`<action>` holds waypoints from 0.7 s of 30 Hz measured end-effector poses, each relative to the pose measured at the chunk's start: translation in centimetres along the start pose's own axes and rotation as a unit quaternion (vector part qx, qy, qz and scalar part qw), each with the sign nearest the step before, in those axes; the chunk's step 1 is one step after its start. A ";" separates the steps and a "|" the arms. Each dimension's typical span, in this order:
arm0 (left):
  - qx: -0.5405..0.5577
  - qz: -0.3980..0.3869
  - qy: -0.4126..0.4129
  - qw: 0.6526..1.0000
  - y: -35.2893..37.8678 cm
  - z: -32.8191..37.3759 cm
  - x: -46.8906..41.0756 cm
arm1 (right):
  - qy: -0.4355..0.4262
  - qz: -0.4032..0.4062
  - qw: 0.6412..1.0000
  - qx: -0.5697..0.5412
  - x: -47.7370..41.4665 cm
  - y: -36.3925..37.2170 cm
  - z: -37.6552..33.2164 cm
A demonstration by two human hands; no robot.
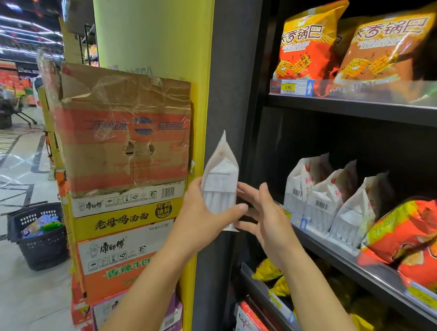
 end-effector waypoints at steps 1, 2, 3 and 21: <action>0.000 0.013 0.005 1.000 -0.1 -0.1 0.0 | -0.001 -0.002 1.000 0.003 0.1 0.0 0.1; 0.002 0.027 0.011 1.000 -0.1 -0.1 0.1 | -0.002 -0.004 1.000 0.002 0.2 0.0 0.2; 0.004 0.041 0.015 0.999 -0.3 -0.1 0.1 | -0.002 -0.008 1.000 0.001 0.2 0.0 0.3; 0.245 -0.043 -0.084 0.965 -4.8 -1.0 -1.1 | 0.007 0.049 0.998 0.043 -3.0 -3.4 1.6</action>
Point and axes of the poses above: each hand's wrist, its own x-axis away from the middle knuckle, its own y-axis out of the palm, z = x × y, the point moved 4 cm from there along -x, towards the middle knuckle, and after that the axes turned 5 degrees about z, right-handed, at the moved point
